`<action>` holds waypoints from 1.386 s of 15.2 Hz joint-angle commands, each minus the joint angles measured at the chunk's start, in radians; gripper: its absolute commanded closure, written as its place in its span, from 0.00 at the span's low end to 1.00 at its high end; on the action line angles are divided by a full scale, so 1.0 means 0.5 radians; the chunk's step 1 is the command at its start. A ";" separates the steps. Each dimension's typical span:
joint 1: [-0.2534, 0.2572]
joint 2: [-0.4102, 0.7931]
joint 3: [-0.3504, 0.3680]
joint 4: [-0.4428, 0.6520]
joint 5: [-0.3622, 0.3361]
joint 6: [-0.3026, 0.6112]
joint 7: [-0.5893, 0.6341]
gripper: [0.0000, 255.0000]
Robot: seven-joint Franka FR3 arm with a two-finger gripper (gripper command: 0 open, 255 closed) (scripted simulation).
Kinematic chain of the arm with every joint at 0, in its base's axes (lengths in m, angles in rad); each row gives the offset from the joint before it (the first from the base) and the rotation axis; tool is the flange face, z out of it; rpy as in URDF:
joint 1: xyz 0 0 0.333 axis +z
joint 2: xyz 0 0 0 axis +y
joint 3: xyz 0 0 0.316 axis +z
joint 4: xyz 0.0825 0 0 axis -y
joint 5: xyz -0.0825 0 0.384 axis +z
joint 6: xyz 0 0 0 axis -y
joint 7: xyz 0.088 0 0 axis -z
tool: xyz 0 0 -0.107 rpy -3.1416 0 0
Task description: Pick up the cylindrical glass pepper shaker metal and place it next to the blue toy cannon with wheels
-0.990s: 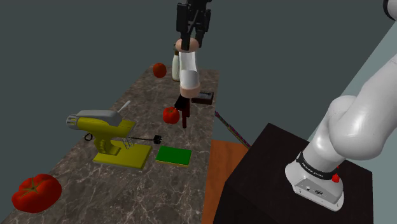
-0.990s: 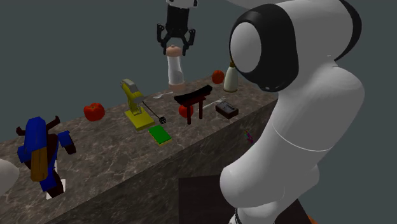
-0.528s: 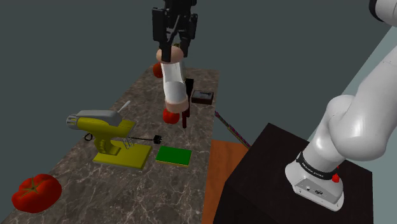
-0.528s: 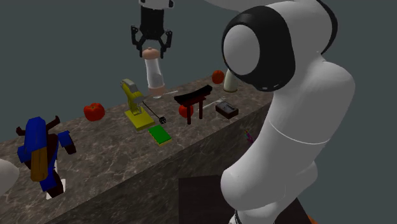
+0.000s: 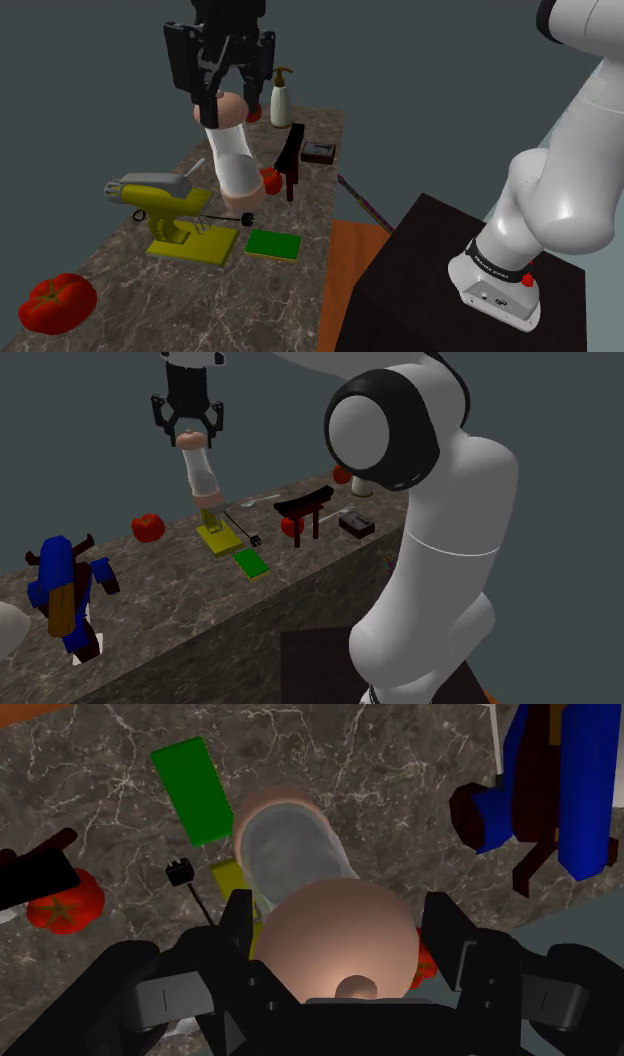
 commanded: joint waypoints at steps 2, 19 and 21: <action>0.105 0.152 0.073 0.168 -0.090 -0.010 0.169 1.00; 0.340 0.430 0.163 0.197 -0.270 0.233 0.455 1.00; 0.329 0.411 0.162 0.117 -0.260 0.295 0.447 1.00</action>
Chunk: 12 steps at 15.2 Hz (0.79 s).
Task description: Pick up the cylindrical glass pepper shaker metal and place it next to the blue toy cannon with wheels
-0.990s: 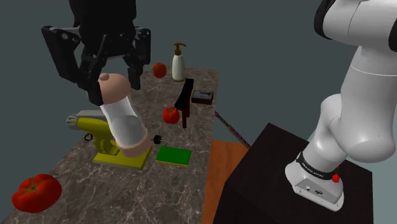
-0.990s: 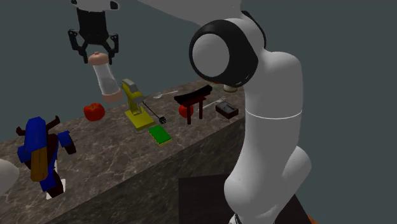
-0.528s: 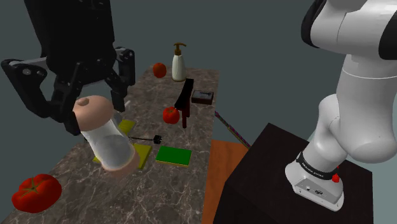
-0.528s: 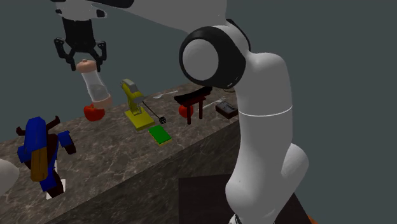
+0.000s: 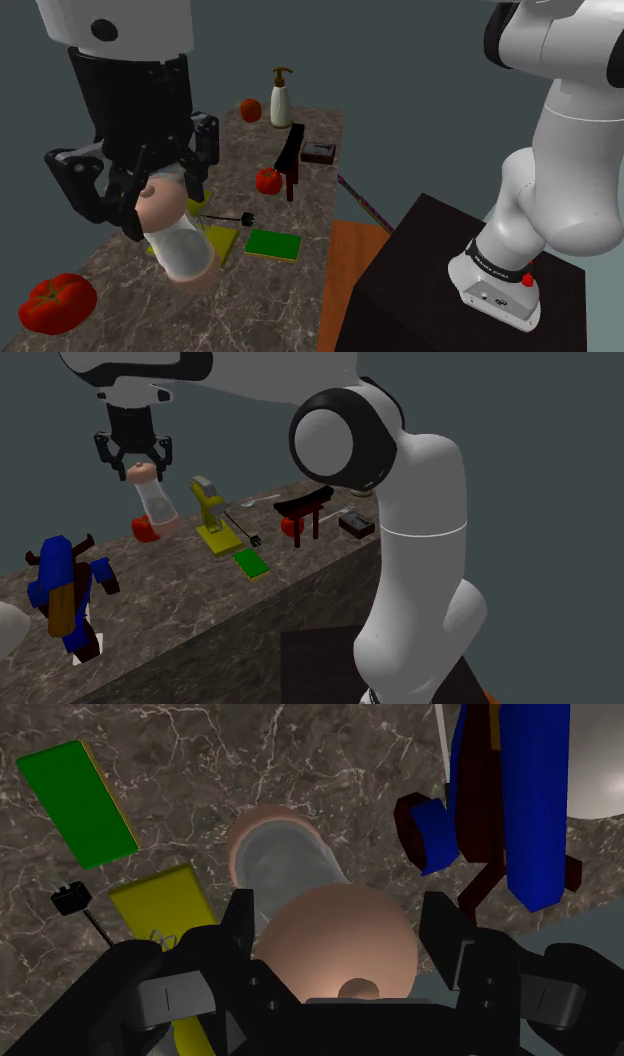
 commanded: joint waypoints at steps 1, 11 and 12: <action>-0.015 -0.027 -0.001 -0.089 0.014 0.065 -0.011 1.00; -0.045 -0.071 -0.007 -0.417 0.039 0.351 -0.039 1.00; -0.047 -0.072 -0.008 -0.445 0.040 0.378 -0.041 1.00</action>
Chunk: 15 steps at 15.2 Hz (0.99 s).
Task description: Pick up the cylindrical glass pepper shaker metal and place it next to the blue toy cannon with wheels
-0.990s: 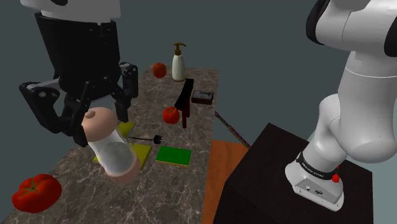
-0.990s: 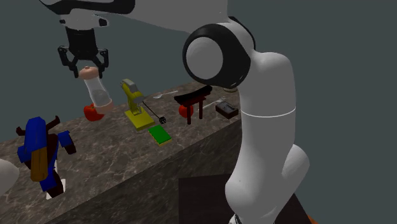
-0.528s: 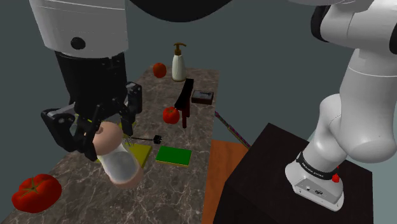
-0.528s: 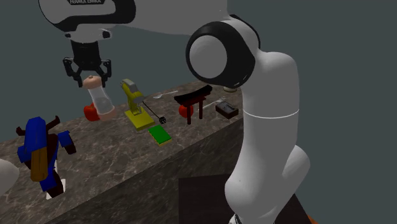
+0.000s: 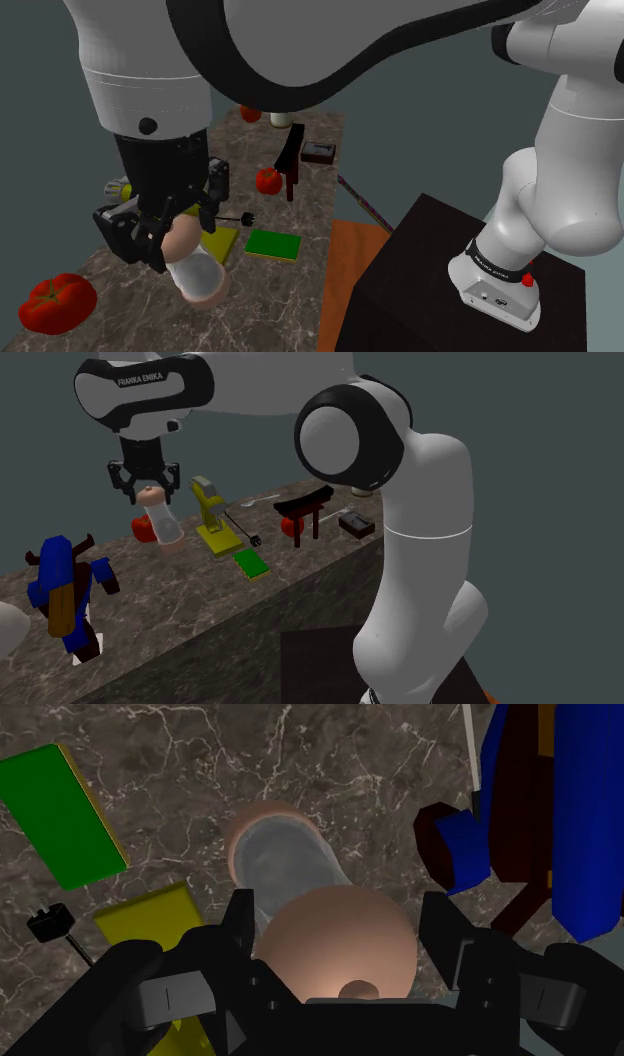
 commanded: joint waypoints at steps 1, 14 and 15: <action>-0.005 -0.007 -0.001 -0.063 0.004 0.058 -0.005 1.00; -0.011 0.032 -0.012 -0.365 -0.012 0.394 -0.015 1.00; -0.010 0.038 -0.013 -0.384 -0.015 0.419 -0.015 1.00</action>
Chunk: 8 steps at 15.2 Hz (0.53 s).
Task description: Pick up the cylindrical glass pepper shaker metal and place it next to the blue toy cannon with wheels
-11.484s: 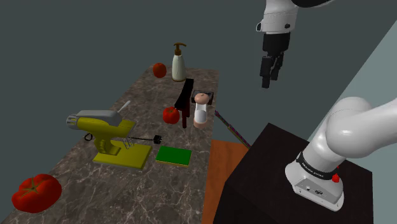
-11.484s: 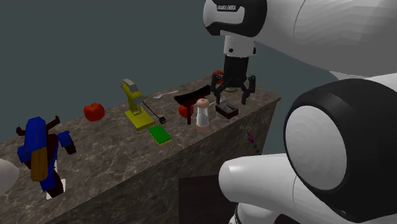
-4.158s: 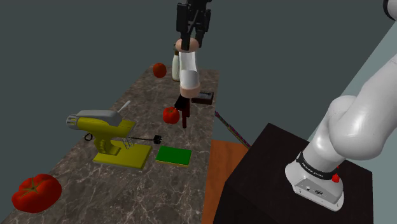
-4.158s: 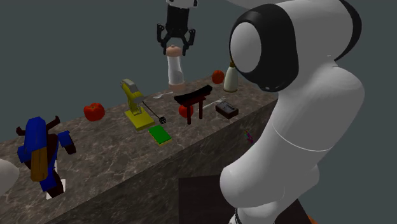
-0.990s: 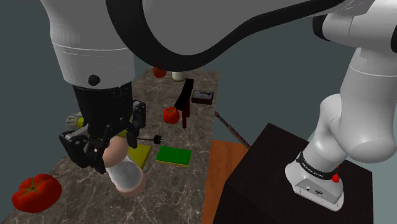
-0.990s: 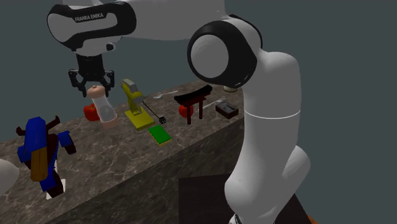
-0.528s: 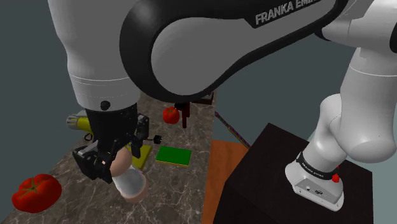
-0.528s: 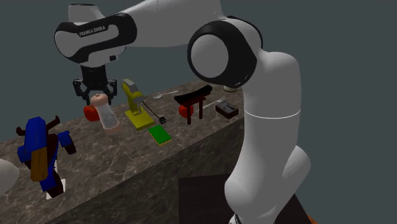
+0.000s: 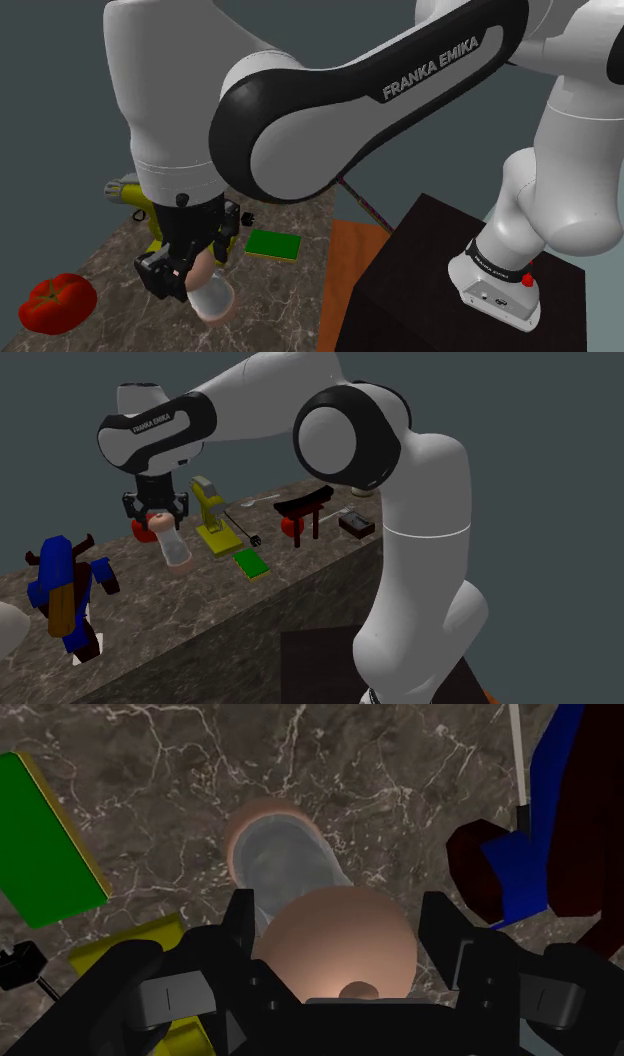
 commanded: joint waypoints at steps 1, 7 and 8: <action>0.004 0.021 -0.003 -0.028 -0.011 0.049 0.004 1.00; 0.010 0.069 -0.013 -0.130 -0.035 0.195 0.009 1.00; 0.012 0.079 -0.014 -0.145 -0.040 0.219 0.011 1.00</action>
